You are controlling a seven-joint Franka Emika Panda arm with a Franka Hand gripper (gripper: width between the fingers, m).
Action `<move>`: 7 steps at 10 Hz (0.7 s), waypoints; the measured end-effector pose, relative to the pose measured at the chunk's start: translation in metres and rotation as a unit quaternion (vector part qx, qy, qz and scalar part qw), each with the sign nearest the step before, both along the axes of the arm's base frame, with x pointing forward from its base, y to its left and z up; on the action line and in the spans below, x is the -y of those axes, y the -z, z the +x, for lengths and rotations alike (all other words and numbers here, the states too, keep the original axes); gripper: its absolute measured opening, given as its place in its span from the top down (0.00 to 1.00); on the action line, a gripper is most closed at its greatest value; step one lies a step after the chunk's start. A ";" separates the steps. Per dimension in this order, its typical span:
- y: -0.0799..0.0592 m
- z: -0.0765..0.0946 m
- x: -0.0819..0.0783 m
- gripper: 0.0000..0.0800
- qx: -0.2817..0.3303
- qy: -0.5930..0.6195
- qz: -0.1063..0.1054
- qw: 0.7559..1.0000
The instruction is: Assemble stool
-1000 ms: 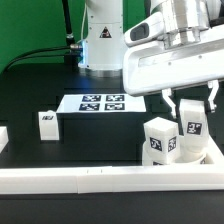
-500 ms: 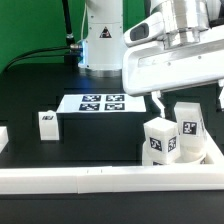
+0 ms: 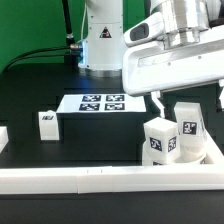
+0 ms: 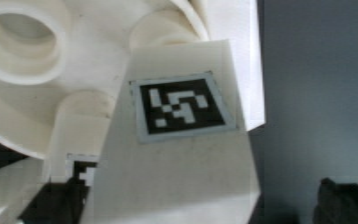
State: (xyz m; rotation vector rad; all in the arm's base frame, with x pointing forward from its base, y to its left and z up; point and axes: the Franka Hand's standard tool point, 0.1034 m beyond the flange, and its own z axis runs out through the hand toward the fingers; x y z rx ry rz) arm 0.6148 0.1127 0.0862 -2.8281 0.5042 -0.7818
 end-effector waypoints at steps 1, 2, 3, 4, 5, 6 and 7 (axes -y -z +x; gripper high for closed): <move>0.000 0.000 0.000 0.19 -0.001 0.000 0.000 1.000; -0.002 -0.003 0.000 0.19 -0.034 -0.013 0.007 0.999; -0.016 -0.004 -0.002 0.19 -0.072 -0.029 0.018 0.997; -0.025 -0.001 -0.006 0.19 -0.073 -0.043 0.016 0.996; -0.022 -0.004 -0.008 0.19 -0.081 -0.060 0.009 0.995; -0.021 -0.005 -0.008 0.19 -0.113 -0.074 0.017 0.991; -0.021 -0.002 -0.007 0.19 -0.137 -0.076 0.028 0.987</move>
Offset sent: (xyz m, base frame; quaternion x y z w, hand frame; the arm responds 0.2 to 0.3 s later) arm 0.0062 -0.0041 0.0345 -0.0565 -0.0787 -0.1207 0.9880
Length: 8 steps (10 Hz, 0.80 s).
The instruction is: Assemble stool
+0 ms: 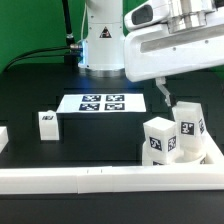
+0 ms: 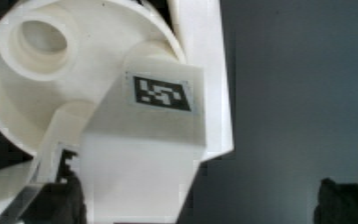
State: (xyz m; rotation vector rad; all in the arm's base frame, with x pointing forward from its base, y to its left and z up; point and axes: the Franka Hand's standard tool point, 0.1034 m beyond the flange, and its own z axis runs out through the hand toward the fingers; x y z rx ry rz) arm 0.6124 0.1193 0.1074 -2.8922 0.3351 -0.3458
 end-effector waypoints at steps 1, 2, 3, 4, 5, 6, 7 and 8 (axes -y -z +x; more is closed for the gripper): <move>-0.001 -0.001 -0.001 0.19 -0.028 -0.004 0.010 1.000; -0.002 0.002 0.000 0.19 -0.020 -0.005 0.008 1.000; -0.001 0.001 0.000 0.19 -0.020 -0.012 0.006 1.000; -0.002 0.001 0.001 0.19 -0.022 -0.031 -0.001 0.999; -0.009 0.002 0.006 0.19 -0.026 -0.098 -0.032 0.994; -0.015 0.006 0.007 0.19 -0.024 -0.154 -0.059 0.986; -0.015 0.008 0.004 0.19 -0.025 -0.241 -0.092 0.966; -0.013 0.011 -0.003 0.19 -0.030 -0.296 -0.111 0.948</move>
Offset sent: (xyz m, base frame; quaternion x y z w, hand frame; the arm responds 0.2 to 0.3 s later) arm 0.0000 0.0000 0.0000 0.0000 0.0000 0.0000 1.0000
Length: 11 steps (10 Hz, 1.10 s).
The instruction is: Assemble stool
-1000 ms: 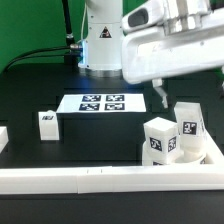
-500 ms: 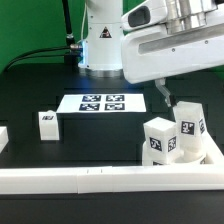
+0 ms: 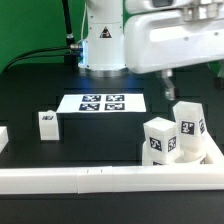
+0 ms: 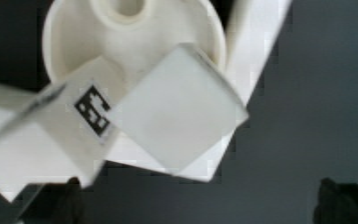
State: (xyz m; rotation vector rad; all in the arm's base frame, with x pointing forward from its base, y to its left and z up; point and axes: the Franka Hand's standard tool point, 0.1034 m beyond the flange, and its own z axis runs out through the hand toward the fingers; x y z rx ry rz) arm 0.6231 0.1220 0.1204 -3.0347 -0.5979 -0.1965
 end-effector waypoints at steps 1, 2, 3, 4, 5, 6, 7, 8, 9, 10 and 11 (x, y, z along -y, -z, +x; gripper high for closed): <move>0.002 0.001 0.000 0.19 0.002 -0.015 0.000 1.000; 0.002 0.001 0.003 0.19 0.005 -0.055 -0.007 0.998; 0.002 0.001 0.004 0.19 0.007 -0.081 -0.010 0.997; 0.002 0.001 0.004 0.19 0.008 -0.100 -0.012 0.995; 0.005 0.000 0.005 0.19 0.007 -0.128 -0.016 0.992; 0.015 -0.003 0.004 0.19 -0.002 -0.131 -0.015 0.991; 0.022 -0.004 0.001 0.19 -0.007 -0.132 -0.014 0.991; 0.024 -0.006 -0.005 0.19 -0.009 -0.116 -0.011 0.993; 0.024 -0.006 -0.004 0.19 -0.009 -0.116 -0.011 0.993; 0.024 -0.006 -0.004 0.19 -0.009 -0.116 -0.011 0.993; 0.025 -0.006 -0.004 0.19 -0.010 -0.116 -0.011 0.993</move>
Offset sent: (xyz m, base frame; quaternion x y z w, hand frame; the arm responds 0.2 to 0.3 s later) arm 0.0000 0.0000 0.0000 0.0000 0.0000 -0.1296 0.9916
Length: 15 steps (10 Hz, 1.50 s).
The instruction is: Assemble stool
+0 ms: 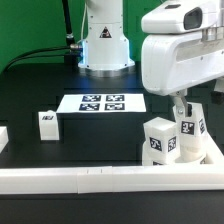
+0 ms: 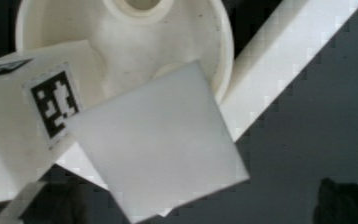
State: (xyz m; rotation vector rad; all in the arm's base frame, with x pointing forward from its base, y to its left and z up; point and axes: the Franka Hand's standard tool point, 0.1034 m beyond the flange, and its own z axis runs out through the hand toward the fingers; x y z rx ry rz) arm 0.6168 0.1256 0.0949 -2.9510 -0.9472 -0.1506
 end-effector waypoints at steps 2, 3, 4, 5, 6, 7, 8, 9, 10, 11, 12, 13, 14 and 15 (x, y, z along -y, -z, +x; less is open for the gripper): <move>0.015 -0.005 0.003 0.19 -0.010 0.001 -0.003 1.000; 0.016 -0.005 0.004 0.19 -0.011 0.003 -0.004 1.000; 0.016 -0.005 0.004 0.20 -0.011 0.003 -0.003 1.000; 0.016 -0.005 0.004 0.20 -0.011 0.003 -0.003 1.000; 0.016 -0.005 0.004 0.41 -0.011 0.003 -0.003 1.000; 0.017 -0.005 0.005 0.58 -0.011 0.003 -0.004 1.000; 0.017 -0.005 0.005 0.58 -0.011 0.003 -0.004 1.000; 0.017 -0.005 0.005 0.58 -0.012 0.003 -0.004 1.000; 0.017 -0.005 0.005 0.58 -0.012 0.008 -0.003 1.000; 0.017 -0.005 0.005 0.58 -0.014 0.038 -0.002 0.999; 0.018 -0.005 0.005 0.58 -0.016 0.079 0.001 0.997; 0.018 -0.004 0.006 0.58 -0.019 0.124 0.007 0.992; 0.018 -0.004 0.007 0.58 -0.025 0.208 0.026 0.978; 0.018 -0.001 0.009 0.58 -0.026 0.282 0.047 0.958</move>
Offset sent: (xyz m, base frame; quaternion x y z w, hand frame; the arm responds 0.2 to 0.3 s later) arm 0.0000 0.0000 0.0000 0.0000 0.0000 0.0000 1.0000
